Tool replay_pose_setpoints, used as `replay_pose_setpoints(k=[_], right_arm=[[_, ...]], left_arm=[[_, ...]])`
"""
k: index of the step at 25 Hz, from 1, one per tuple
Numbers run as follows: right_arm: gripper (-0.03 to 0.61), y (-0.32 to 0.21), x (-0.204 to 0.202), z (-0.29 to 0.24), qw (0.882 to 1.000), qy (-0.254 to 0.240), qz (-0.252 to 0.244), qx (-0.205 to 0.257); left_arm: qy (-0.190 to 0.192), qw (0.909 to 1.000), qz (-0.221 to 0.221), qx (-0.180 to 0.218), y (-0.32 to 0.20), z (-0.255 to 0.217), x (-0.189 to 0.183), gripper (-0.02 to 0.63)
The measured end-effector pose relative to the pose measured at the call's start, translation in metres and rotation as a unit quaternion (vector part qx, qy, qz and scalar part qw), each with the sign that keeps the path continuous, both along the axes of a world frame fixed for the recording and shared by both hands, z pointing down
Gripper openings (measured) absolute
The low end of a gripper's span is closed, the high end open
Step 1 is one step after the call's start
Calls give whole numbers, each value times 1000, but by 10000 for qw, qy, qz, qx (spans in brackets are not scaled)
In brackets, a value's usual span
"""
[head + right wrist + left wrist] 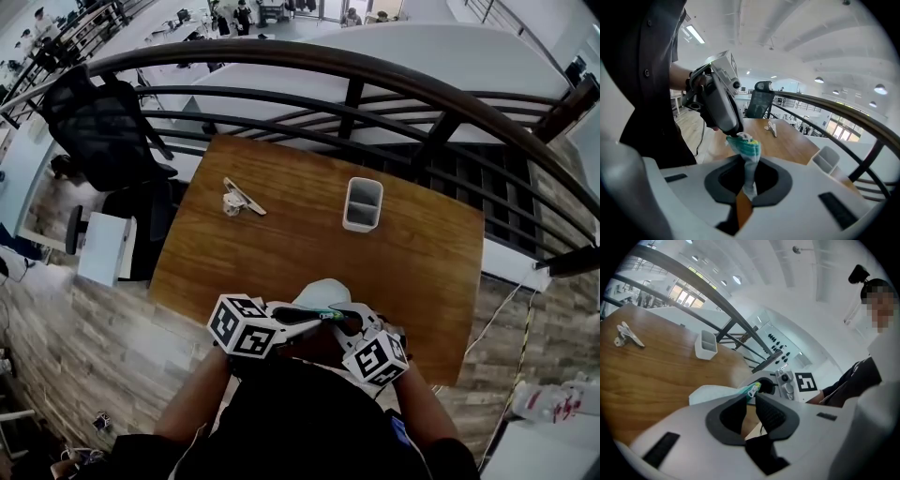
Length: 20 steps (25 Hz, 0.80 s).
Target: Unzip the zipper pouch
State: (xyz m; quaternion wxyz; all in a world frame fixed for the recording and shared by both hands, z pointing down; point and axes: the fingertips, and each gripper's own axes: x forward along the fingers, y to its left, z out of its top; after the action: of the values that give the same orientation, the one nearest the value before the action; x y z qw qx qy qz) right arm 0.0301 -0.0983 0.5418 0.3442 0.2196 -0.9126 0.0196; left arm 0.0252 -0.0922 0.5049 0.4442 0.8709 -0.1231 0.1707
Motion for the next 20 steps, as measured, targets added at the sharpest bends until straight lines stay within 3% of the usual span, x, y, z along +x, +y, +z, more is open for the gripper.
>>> replay_pose_setpoints(k=[4, 11, 20], right_arm=[[8, 4, -5, 0, 9999, 64, -105, 43], [8, 2, -6, 0, 9991, 263, -192, 269], [6, 5, -6, 2, 9981, 370, -325, 365]], left_arm=[[92, 9998, -163, 6, -3, -3, -1, 67], [-34, 10000, -75, -2, 0, 1, 4, 77], [455, 9982, -155, -349, -2, -10, 8, 75]])
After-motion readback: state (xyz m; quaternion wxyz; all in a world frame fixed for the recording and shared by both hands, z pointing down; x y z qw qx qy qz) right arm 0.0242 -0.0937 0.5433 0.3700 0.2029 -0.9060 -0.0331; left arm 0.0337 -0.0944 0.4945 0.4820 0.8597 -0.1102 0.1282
